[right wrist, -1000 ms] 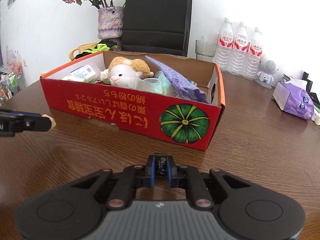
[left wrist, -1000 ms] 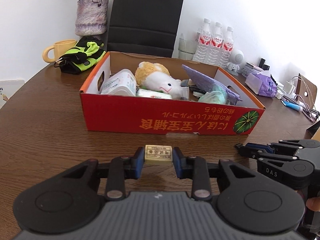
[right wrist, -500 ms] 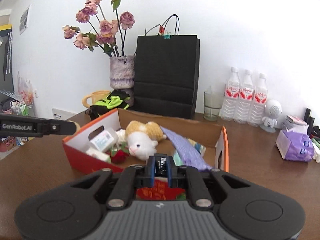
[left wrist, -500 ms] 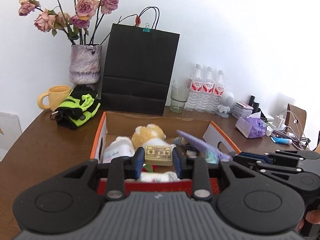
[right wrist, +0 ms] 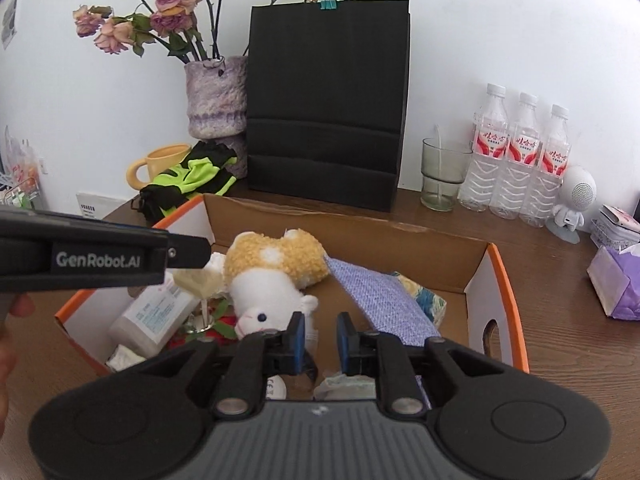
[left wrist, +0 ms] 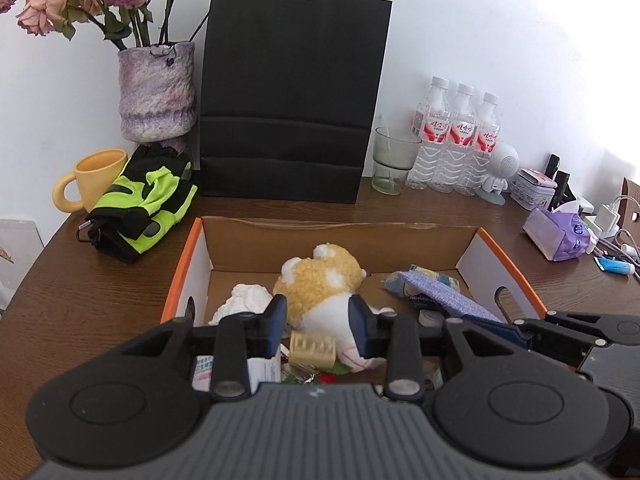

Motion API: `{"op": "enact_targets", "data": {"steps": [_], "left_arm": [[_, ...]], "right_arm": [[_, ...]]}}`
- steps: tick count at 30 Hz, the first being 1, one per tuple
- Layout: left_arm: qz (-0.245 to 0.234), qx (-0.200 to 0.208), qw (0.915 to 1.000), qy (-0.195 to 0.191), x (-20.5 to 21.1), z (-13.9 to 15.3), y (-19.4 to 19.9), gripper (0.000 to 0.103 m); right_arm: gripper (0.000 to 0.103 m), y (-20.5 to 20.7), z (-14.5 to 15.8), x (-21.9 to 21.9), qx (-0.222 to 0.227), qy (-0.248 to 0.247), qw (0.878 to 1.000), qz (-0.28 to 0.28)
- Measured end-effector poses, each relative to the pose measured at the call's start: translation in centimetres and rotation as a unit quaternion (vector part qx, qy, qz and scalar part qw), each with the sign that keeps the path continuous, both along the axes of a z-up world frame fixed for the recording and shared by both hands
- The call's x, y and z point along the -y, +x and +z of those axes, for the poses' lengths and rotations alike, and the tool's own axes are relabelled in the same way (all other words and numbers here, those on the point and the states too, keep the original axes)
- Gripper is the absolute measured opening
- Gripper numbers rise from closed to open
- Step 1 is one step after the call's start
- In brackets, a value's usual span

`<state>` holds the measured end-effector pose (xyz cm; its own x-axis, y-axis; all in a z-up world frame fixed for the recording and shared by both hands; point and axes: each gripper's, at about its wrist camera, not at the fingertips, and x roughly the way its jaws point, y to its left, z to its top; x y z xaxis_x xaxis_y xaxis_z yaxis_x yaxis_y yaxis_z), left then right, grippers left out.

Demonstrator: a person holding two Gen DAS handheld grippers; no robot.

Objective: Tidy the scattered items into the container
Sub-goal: 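Carry the tan bar with left gripper into the box while right gripper drops the black candy inside, then open both grippers and withdraw them from the box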

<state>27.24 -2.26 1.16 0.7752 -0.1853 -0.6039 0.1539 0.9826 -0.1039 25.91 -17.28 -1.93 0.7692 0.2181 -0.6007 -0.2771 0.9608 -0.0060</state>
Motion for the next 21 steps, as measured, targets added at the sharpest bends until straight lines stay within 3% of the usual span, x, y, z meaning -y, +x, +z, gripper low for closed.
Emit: {"op": "enact_targets", "data": {"steps": [1,2,3,4,6,8,12,21], "left_arm": [[0.004,0.0,1.0,-0.001,-0.1,0.0,0.0,0.05],[0.008,0.003,1.0,0.001,-0.2,0.0,-0.1,0.062],[0.013,0.008,0.9999,0.004,-0.3,0.2,-0.4,0.073],[0.016,0.014,0.9998,0.005,-0.5,0.4,-0.7,0.076],[0.019,0.025,0.9995,0.001,-0.9,1.1,-1.3,0.089],[0.025,0.037,0.999,-0.002,-1.2,1.9,-2.2,0.1],[0.027,0.056,0.998,-0.004,-1.6,3.7,-4.4,0.103],[0.05,0.046,0.9975,0.018,-1.7,5.6,-10.3,0.103]], "right_arm": [[0.036,-0.1,0.1,0.0,0.003,-0.001,1.0,-0.003],[0.054,-0.2,0.2,0.0,0.007,0.0,1.0,-0.004],[0.061,-0.4,0.5,0.1,0.011,0.001,1.0,-0.005],[0.068,-0.7,0.8,0.1,0.018,0.001,1.0,-0.005],[0.072,-1.4,1.4,0.2,0.027,-0.002,1.0,-0.004],[0.093,-2.3,2.2,0.5,0.032,0.001,0.999,-0.004],[0.103,-4.5,3.8,1.1,0.036,0.009,0.999,-0.014],[0.103,-9.6,6.4,2.9,-0.001,0.036,0.998,-0.059]]}}
